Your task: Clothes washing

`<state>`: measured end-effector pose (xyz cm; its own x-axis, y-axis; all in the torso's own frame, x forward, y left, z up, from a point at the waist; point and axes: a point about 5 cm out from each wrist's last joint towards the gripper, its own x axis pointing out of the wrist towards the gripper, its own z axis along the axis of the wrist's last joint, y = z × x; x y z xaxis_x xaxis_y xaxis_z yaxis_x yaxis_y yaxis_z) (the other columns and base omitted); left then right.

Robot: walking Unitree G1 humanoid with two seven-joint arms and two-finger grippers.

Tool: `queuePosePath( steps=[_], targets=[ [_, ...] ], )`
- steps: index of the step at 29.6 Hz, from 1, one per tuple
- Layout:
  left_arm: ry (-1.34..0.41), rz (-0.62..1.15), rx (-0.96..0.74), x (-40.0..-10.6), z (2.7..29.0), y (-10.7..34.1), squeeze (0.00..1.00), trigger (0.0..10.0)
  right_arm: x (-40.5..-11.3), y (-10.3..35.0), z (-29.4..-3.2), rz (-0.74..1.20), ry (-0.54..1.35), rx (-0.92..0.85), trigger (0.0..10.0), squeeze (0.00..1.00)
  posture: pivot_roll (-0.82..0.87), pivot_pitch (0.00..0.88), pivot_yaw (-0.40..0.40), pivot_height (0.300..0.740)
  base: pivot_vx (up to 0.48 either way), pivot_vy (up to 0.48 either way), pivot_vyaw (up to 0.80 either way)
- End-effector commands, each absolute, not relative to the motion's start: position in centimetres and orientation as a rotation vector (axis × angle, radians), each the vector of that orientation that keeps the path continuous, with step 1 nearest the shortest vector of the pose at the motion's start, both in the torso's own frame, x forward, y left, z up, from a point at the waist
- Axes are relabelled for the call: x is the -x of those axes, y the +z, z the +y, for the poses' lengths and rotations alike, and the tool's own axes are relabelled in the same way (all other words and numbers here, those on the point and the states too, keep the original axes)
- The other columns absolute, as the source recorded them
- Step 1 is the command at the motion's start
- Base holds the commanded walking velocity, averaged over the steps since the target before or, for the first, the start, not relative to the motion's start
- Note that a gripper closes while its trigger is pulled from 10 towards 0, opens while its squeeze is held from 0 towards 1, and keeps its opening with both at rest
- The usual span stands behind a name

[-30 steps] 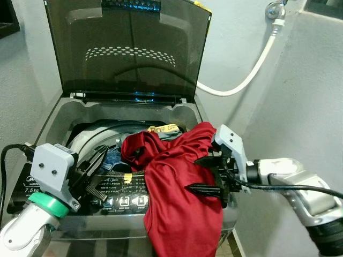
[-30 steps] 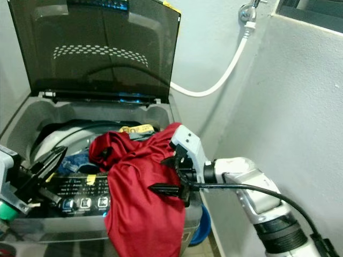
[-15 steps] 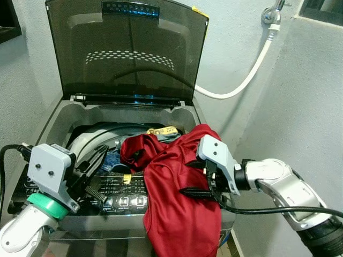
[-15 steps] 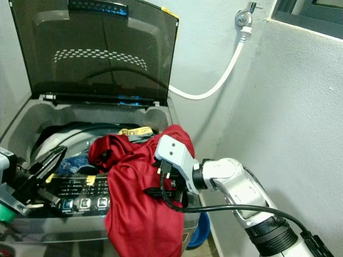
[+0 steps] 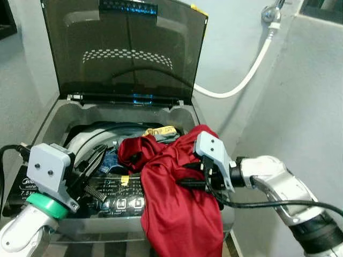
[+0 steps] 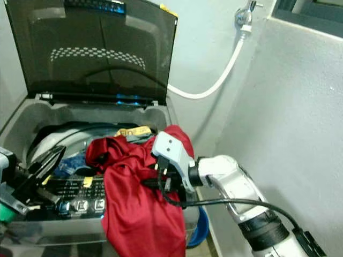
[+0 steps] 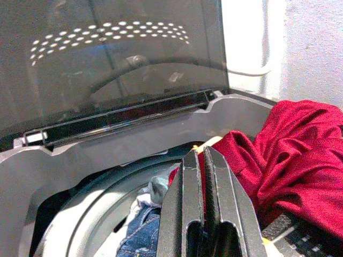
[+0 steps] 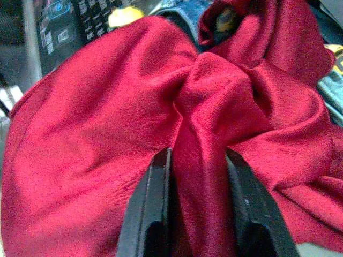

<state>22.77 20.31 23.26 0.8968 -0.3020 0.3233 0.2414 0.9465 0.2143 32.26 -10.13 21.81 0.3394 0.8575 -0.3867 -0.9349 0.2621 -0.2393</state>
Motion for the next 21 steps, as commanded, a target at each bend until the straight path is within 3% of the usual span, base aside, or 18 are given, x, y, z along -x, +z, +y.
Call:
queuePosePath(
  steps=[1, 6, 7, 8, 10, 12, 15, 17, 18, 21],
  targets=[
    [-0.266, -0.370, -0.160, -22.7, 20.3, 23.2, 0.00, 10.0, -33.0, 20.3, -9.3, 0.267, 1.203, 0.411, 0.0, 0.00, 0.04, 0.037, -0.059, 0.740, 0.000, 0.000, 0.00],
    [-0.263, -0.373, -0.156, -22.8, 20.3, 23.2, 0.00, 10.0, -33.9, 21.7, -7.6, 0.192, 1.208, 0.352, 0.0, 0.00, 0.04, 0.036, -0.064, 0.740, 0.000, 0.000, 0.00],
    [-0.263, -0.375, -0.155, -22.8, 20.2, 23.2, 0.00, 10.0, -34.3, 23.3, -6.1, 0.115, 1.209, 0.302, 0.0, 0.00, 0.04, 0.034, -0.072, 0.740, 0.000, 0.000, 0.00],
    [-0.249, -0.383, -0.148, -22.8, 20.1, 23.2, 0.00, 10.0, -34.6, 28.4, -2.4, -0.125, 1.230, 0.117, 0.0, 0.00, 0.05, 0.033, -0.079, 0.740, 0.000, 0.000, 0.00],
    [-0.244, -0.386, -0.146, -22.7, 20.1, 23.3, 0.00, 10.0, -34.4, 30.2, -1.3, -0.208, 1.243, 0.047, 0.0, 0.00, 0.05, 0.033, -0.079, 0.740, 0.000, 0.000, 0.00],
    [-0.244, -0.386, -0.146, -22.7, 20.1, 23.3, 0.00, 10.0, -34.4, 30.2, -1.3, -0.208, 1.243, 0.047, 0.0, 0.00, 0.05, 0.033, -0.079, 0.740, 0.000, 0.000, 0.00],
    [-0.243, -0.386, -0.141, -22.7, 20.0, 23.2, 0.00, 10.0, -35.1, 37.4, -0.2, -0.479, 1.067, -0.167, 0.0, 0.00, 0.05, 0.033, -0.079, 0.740, 0.000, 0.000, 0.00],
    [-0.243, -0.386, -0.141, -22.7, 20.0, 23.2, 0.00, 10.0, -35.1, 37.4, -0.2, -0.479, 1.067, -0.167, 0.0, 0.00, 0.05, 0.033, -0.079, 0.740, 0.000, 0.000, 0.00],
    [-0.244, -0.386, -0.140, -22.7, 20.0, 23.2, 0.00, 10.0, -35.3, 40.0, -0.8, -0.579, 0.978, -0.277, 0.0, 0.00, 0.05, 0.034, -0.082, 0.740, 0.000, 0.000, 0.00],
    [-0.243, -0.388, -0.138, -22.6, 19.9, 23.2, 0.00, 10.0, -35.3, 42.9, -2.3, -0.699, 0.862, -0.389, 0.0, 0.00, 0.05, 0.034, -0.082, 0.740, 0.000, 0.000, 0.00]
  ],
)
